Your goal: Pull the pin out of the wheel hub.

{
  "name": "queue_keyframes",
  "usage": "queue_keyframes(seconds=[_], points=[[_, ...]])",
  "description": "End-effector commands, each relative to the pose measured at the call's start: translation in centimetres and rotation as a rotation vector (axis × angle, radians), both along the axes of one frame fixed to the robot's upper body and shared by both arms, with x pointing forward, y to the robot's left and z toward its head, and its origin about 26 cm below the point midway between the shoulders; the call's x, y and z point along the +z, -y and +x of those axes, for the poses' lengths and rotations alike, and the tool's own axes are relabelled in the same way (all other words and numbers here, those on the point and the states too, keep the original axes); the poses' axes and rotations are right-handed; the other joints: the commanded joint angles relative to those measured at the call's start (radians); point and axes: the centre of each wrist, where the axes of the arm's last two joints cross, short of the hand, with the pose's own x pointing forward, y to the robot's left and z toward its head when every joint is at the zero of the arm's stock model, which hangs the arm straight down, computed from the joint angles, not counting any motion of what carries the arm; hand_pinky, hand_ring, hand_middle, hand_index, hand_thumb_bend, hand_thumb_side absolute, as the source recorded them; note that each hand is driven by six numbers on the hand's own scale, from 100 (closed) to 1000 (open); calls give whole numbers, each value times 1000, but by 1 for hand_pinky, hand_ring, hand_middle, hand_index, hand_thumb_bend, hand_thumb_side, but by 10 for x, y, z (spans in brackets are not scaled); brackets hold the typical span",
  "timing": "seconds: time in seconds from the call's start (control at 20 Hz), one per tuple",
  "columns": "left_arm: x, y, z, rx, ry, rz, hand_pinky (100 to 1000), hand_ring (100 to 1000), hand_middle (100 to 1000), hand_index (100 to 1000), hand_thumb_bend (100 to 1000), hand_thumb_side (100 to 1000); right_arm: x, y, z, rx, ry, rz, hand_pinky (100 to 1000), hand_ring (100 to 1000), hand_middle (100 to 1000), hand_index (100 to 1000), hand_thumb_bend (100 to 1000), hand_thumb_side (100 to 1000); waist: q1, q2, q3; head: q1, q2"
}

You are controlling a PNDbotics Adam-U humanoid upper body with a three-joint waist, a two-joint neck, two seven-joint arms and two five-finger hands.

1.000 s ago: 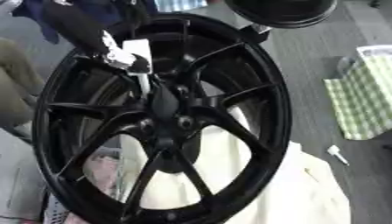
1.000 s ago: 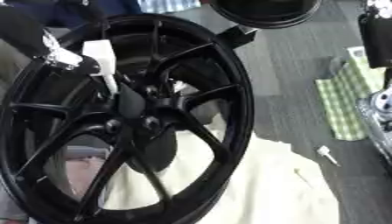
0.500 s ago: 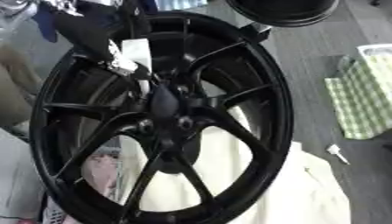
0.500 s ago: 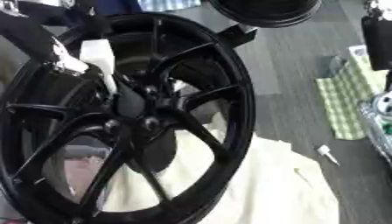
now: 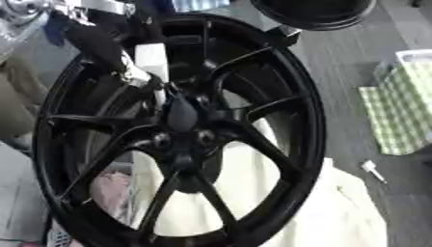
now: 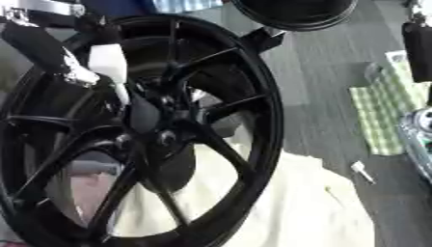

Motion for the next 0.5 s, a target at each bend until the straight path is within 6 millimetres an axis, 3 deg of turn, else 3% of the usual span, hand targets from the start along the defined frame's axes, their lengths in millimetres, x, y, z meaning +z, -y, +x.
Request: queue_keyframes(seconds=[0.05, 0.5], points=[[10, -5, 0, 20, 21, -5, 859, 850, 739, 850, 450, 505, 9, -1, -3, 9, 32, -17, 519, 550, 550, 717, 100, 561, -2, -18, -1, 5, -15], [11, -5, 0, 35, 14, -23, 804, 761, 596, 767, 328, 408, 8, -1, -3, 10, 33, -12, 521, 551, 551, 717, 100, 561, -6, -20, -1, 9, -17]])
